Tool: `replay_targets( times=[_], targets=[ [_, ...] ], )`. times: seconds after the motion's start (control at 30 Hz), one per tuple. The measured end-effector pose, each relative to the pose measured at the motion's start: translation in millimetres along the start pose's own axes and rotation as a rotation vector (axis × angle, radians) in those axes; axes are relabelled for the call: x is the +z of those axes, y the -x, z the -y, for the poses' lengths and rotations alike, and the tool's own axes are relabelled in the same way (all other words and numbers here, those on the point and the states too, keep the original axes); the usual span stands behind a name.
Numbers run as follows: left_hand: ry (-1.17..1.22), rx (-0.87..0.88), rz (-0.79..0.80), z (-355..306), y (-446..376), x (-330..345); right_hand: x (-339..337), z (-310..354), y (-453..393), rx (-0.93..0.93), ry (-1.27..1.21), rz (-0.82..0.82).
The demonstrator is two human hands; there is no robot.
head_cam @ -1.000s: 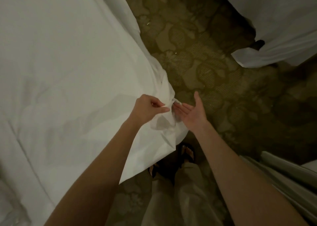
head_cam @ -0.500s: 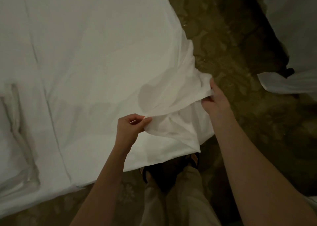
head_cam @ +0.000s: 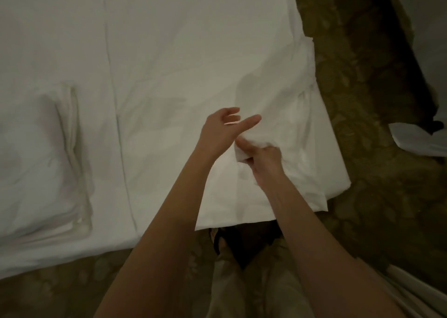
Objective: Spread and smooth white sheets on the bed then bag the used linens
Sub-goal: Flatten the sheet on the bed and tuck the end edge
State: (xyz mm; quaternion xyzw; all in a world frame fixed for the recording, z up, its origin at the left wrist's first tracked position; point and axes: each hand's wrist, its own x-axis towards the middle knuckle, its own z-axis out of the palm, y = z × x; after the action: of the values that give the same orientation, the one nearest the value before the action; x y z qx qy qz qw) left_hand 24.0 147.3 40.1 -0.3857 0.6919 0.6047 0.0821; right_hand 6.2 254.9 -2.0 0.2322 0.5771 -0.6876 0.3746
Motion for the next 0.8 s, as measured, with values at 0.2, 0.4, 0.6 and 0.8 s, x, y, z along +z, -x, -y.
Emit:
replay_targets(
  times=[0.2, 0.4, 0.6, 0.8],
  targets=[
    [-0.365, -0.022, -0.072, 19, -21, -36, 47, -46, 27, 0.015, 0.170, 0.028],
    [-0.072, -0.024, -0.098, 33, -17, -77, 29, -55, 29, 0.211, -0.396, 0.070],
    [0.085, -0.091, -0.132, 73, 3, -124, 40, -50, 16, 0.219, -0.259, 0.109],
    [0.306, -0.213, -0.196, 135, 32, -164, 93, -71, 33, -0.201, 0.384, 0.209]
  ],
)
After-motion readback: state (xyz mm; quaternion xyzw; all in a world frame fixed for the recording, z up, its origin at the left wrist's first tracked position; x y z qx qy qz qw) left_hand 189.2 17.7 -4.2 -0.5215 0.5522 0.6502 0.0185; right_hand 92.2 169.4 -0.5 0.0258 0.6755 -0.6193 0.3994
